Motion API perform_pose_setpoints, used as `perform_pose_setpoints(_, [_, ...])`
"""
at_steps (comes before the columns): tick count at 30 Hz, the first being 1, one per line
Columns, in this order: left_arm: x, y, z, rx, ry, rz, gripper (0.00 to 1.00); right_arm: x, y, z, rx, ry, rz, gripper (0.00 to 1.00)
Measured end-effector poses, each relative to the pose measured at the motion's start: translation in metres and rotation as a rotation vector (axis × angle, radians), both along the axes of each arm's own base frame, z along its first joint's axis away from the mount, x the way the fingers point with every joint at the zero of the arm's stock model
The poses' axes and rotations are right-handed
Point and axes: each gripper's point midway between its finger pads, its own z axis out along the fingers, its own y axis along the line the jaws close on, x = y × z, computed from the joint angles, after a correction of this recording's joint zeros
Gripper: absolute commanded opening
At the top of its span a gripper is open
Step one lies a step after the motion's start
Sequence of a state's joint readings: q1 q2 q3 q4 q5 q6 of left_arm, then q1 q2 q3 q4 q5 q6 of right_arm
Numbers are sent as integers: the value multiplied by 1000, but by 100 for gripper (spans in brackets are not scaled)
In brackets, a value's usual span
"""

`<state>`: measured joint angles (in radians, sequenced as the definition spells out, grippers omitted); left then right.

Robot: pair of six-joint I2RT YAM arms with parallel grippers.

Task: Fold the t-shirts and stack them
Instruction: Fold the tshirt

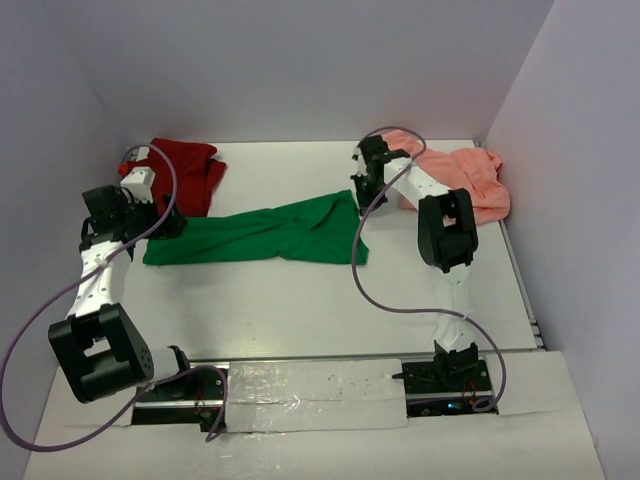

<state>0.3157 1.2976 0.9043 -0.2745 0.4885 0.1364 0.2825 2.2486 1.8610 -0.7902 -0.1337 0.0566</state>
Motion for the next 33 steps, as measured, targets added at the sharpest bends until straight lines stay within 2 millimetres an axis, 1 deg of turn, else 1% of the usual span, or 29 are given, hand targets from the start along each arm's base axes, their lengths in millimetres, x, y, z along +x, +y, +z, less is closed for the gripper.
perform_pose_setpoints(2, [-1, 1, 4, 7, -8, 9, 99, -20, 9, -4, -15, 5, 40, 0])
perform_pose_setpoints(3, [-2, 1, 7, 10, -16, 12, 99, -35, 14, -6, -41, -9, 78, 0])
perform_pose_setpoints(5, [-2, 1, 14, 10, -36, 19, 99, -63, 28, 2, -93, -53, 164, 0])
perform_pose_setpoints(7, [-2, 1, 20, 7, -55, 25, 99, -82, 49, 23, -118, -138, 250, 0])
perform_pose_setpoints(8, [-1, 1, 23, 8, -66, 27, 99, -87, 61, 37, -117, -194, 289, 0])
perform_pose_setpoints(9, [-1, 1, 24, 10, -73, 30, 99, -88, 72, 54, -112, -265, 316, 0])
perform_pose_setpoints(11, [-2, 2, 24, 13, -86, 36, 99, -81, 83, 89, -110, -413, 328, 0])
perform_pose_setpoints(12, [-3, 1, 24, 13, -88, 38, 99, -75, 82, 107, -112, -490, 313, 0])
perform_pose_setpoints(14, [-7, 0, 21, 12, -90, 42, 99, -67, 72, 128, -128, -581, 271, 0])
perform_pose_setpoints(15, [-8, 0, 20, 11, -90, 42, 99, -62, 66, 136, -142, -613, 248, 0])
perform_pose_setpoints(17, [-9, 0, 22, 12, -95, 46, 99, -52, 60, 143, -163, -652, 215, 0])
perform_pose_setpoints(18, [-9, 0, 23, 14, -99, 48, 99, -49, 57, 141, -177, -654, 204, 0])
perform_pose_setpoints(20, [-10, 1, 26, 18, -108, 51, 99, -44, 54, 131, -201, -640, 196, 0])
perform_pose_setpoints(24, [-11, 1, 33, 28, -133, 54, 99, -43, 56, 95, -232, -564, 219, 0])
perform_pose_setpoints(27, [-10, 2, 35, 34, -144, 57, 99, -41, 63, 67, -234, -476, 240, 0])
perform_pose_setpoints(31, [-10, 2, 33, 35, -144, 59, 99, -35, 79, 34, -203, -361, 260, 0])
perform_pose_setpoints(33, [-10, 2, 32, 36, -143, 60, 99, -37, 83, 15, -190, -282, 269, 0])
